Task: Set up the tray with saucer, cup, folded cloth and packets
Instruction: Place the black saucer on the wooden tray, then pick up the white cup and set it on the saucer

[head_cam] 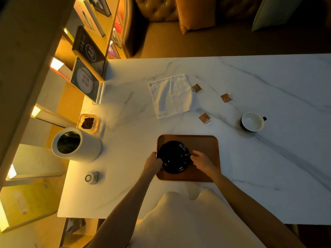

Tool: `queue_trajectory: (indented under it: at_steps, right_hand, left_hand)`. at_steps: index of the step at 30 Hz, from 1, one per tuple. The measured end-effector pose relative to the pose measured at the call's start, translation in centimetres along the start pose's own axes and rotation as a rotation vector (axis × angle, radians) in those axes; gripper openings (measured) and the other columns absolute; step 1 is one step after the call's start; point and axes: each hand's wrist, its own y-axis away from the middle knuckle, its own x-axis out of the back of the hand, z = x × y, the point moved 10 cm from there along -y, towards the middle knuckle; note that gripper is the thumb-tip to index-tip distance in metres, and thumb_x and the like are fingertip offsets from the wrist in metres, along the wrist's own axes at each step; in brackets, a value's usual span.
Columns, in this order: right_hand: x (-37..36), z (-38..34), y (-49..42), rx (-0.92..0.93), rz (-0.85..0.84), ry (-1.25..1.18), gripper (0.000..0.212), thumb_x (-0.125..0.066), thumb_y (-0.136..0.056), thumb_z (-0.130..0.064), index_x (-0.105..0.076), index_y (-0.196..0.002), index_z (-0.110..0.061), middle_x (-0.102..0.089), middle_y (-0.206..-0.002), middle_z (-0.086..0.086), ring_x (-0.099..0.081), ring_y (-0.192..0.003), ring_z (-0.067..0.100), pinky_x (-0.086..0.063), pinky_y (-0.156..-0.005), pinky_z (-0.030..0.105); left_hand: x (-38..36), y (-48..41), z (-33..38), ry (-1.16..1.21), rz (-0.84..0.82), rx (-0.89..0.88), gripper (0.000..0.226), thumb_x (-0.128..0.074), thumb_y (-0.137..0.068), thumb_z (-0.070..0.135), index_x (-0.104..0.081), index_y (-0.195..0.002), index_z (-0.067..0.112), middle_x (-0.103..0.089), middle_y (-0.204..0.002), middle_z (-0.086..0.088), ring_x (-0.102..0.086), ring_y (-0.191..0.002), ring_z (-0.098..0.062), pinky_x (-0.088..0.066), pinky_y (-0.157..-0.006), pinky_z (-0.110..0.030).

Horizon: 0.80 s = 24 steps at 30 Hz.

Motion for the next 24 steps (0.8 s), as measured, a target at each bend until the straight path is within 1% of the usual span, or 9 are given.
queue_trajectory:
  at_steps: [3,5,8,11,13,14,17,21,24]
  right_hand:
    - [1.7,-0.3,1.9,0.106,0.051,0.077,0.051,-0.045,-0.1,-0.03,-0.033,-0.146,-0.013,-0.045,-0.146,0.014,-0.048,-0.13,0.027,-0.041,-0.107,0.038]
    - [2.7,0.3,3.3,0.141,0.086,0.099,0.052,-0.046,-0.099,-0.035,-0.033,-0.146,-0.017,-0.046,-0.145,0.013,-0.048,-0.129,0.025,-0.04,-0.103,0.035]
    - [4.5,1.7,5.6,0.198,0.207,0.248,0.059,-0.049,-0.096,-0.042,-0.031,-0.147,-0.021,-0.038,-0.151,0.01,-0.04,-0.136,0.026,-0.034,-0.109,0.039]
    - [6.1,3.2,8.2,0.236,0.375,0.588,0.071,-0.046,-0.092,-0.055,-0.018,-0.151,-0.026,-0.023,-0.158,0.01,-0.018,-0.146,0.031,-0.02,-0.116,0.047]
    - [6.8,4.9,9.8,0.199,0.453,0.795,0.078,-0.04,-0.089,-0.064,-0.007,-0.151,-0.032,-0.012,-0.161,0.008,-0.004,-0.148,0.033,-0.008,-0.118,0.052]
    - [7.2,5.7,10.6,0.183,0.483,0.841,0.08,-0.039,-0.087,-0.067,-0.005,-0.151,-0.034,-0.009,-0.161,0.009,-0.002,-0.148,0.033,-0.004,-0.117,0.053]
    - [8.4,8.1,12.9,0.14,0.542,0.861,0.081,-0.037,-0.085,-0.071,-0.007,-0.151,-0.036,-0.011,-0.161,0.01,-0.003,-0.148,0.036,-0.002,-0.115,0.059]
    - [10.9,11.5,14.6,0.028,0.559,0.787,0.079,-0.028,-0.085,-0.075,0.002,-0.149,-0.04,-0.001,-0.162,0.006,0.006,-0.148,0.033,0.003,-0.116,0.058]
    - [13.8,12.7,15.4,-0.007,0.571,0.709,0.078,-0.027,-0.085,-0.075,0.002,-0.149,-0.041,0.001,-0.162,0.005,0.008,-0.148,0.032,0.005,-0.115,0.057]
  left_hand:
    - [0.4,1.1,2.1,-0.21,0.077,-0.167,0.042,-0.042,-0.096,0.019,-0.043,-0.137,0.01,-0.058,-0.129,-0.015,-0.056,-0.116,-0.032,-0.05,-0.099,-0.046]
    - [0.1,2.1,3.6,-0.377,0.118,-0.266,0.044,-0.042,-0.096,0.026,-0.042,-0.139,0.013,-0.055,-0.132,-0.013,-0.05,-0.122,-0.032,-0.043,-0.105,-0.05]
    - [-1.3,3.7,5.4,-0.579,0.155,-0.363,0.052,-0.042,-0.097,0.039,-0.034,-0.145,0.019,-0.038,-0.149,-0.011,-0.029,-0.14,-0.032,-0.024,-0.116,-0.052]
    - [-3.8,5.3,7.2,-0.693,0.157,-0.444,0.059,-0.041,-0.097,0.048,-0.027,-0.15,0.025,-0.016,-0.161,-0.011,-0.003,-0.149,-0.036,-0.005,-0.119,-0.057]
    - [-6.0,6.3,8.4,-0.757,0.135,-0.505,0.063,-0.04,-0.096,0.051,-0.023,-0.152,0.027,-0.006,-0.163,-0.012,0.006,-0.15,-0.036,0.001,-0.119,-0.059]
    - [-7.1,6.8,9.0,-0.778,0.116,-0.533,0.064,-0.04,-0.096,0.052,-0.022,-0.152,0.027,-0.003,-0.164,-0.012,0.007,-0.15,-0.036,0.002,-0.118,-0.06]
    - [-10.2,8.1,10.2,-0.804,0.049,-0.578,0.063,-0.039,-0.097,0.051,-0.02,-0.152,0.027,-0.002,-0.164,-0.012,0.008,-0.15,-0.038,0.001,-0.117,-0.061]
    - [-13.3,9.1,11.6,-0.812,-0.032,-0.588,0.06,-0.042,-0.097,0.04,-0.021,-0.152,0.025,0.0,-0.164,-0.014,0.01,-0.149,-0.04,0.001,-0.119,-0.061]
    - [-14.9,9.7,13.6,-0.775,-0.066,-0.602,0.059,-0.041,-0.096,0.04,-0.023,-0.15,0.027,-0.001,-0.163,-0.015,0.01,-0.149,-0.04,0.004,-0.119,-0.06]
